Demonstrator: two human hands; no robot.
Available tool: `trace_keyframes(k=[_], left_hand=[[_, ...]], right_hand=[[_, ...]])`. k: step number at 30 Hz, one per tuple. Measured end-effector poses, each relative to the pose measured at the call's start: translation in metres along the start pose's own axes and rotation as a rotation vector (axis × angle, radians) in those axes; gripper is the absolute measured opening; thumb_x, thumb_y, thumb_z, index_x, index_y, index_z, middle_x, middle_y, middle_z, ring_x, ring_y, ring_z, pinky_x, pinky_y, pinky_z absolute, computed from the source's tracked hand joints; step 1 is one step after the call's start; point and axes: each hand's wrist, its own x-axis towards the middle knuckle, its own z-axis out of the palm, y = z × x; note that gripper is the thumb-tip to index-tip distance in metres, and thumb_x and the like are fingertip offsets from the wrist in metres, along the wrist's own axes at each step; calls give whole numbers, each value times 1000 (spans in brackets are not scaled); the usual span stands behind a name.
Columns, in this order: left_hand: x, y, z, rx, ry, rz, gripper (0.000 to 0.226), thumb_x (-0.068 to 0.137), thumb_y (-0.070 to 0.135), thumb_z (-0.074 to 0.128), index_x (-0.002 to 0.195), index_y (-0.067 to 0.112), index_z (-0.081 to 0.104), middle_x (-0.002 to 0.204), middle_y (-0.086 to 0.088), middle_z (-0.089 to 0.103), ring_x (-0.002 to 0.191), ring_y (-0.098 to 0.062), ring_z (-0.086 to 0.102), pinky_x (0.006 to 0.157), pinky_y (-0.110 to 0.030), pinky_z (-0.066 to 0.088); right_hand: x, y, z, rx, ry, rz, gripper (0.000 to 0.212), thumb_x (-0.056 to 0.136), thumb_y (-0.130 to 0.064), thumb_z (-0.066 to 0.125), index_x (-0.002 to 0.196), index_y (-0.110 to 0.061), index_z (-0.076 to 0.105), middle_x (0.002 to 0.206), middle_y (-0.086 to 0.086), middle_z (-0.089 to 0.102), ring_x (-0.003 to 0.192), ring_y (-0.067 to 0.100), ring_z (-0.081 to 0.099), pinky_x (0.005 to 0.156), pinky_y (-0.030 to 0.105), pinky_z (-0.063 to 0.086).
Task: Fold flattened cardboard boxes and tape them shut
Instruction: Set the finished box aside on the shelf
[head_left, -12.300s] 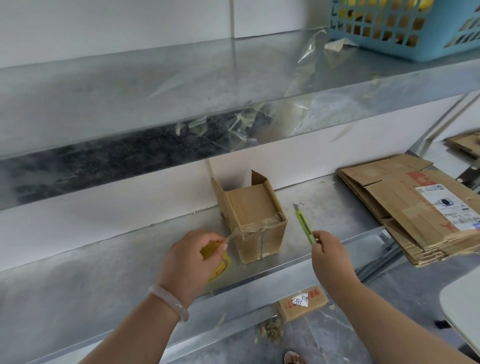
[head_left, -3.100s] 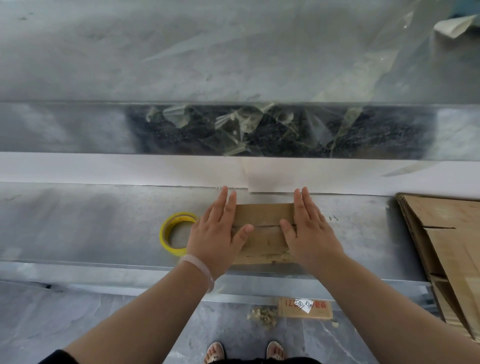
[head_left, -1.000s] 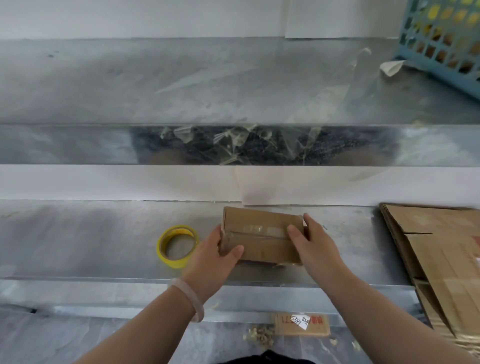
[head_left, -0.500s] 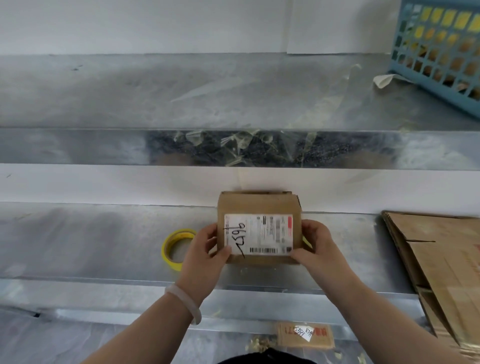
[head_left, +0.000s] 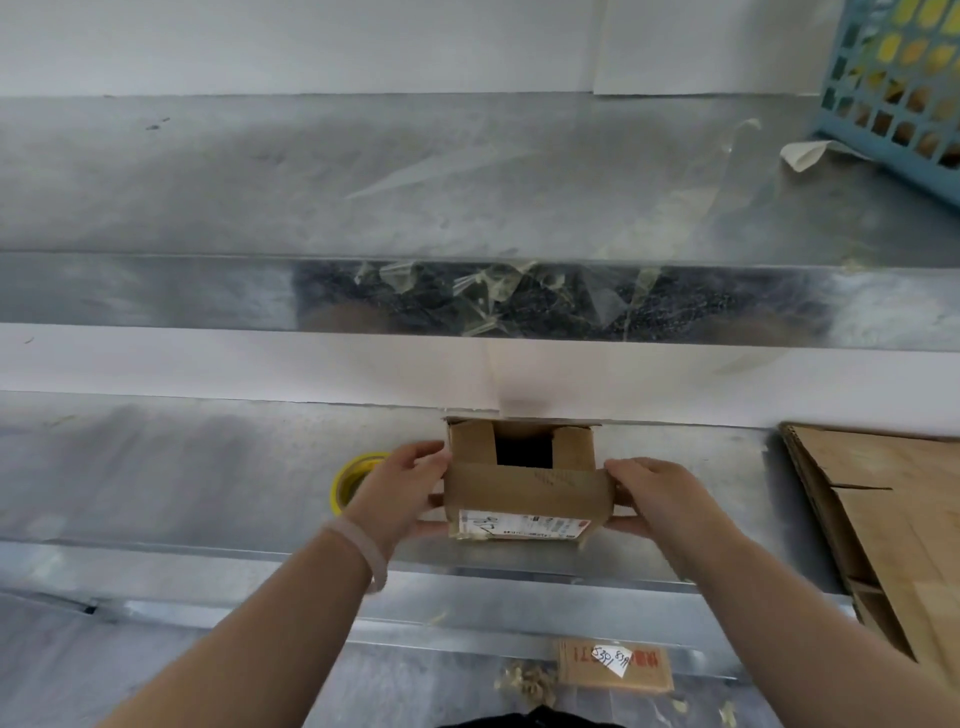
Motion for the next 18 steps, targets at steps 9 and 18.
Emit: trace_keyframes(k=[9, 18], left_hand=[[21, 4, -10, 400, -256, 19, 71, 84, 11, 69, 145, 28, 37, 124, 4, 59, 105, -14, 62, 89, -36, 54], [33, -8, 23, 886, 87, 288, 104, 69, 51, 76, 148, 24, 15, 133, -4, 38, 123, -25, 46, 102, -31, 38]], right_hand=[[16, -12, -9, -453, -242, -91, 68, 71, -6, 63, 134, -30, 53, 119, -5, 60, 101, 7, 63, 86, 27, 57], [24, -15, 36, -967, 80, -260, 94, 69, -56, 79, 140, -22, 27, 128, 5, 47, 112, 24, 57, 88, 34, 51]])
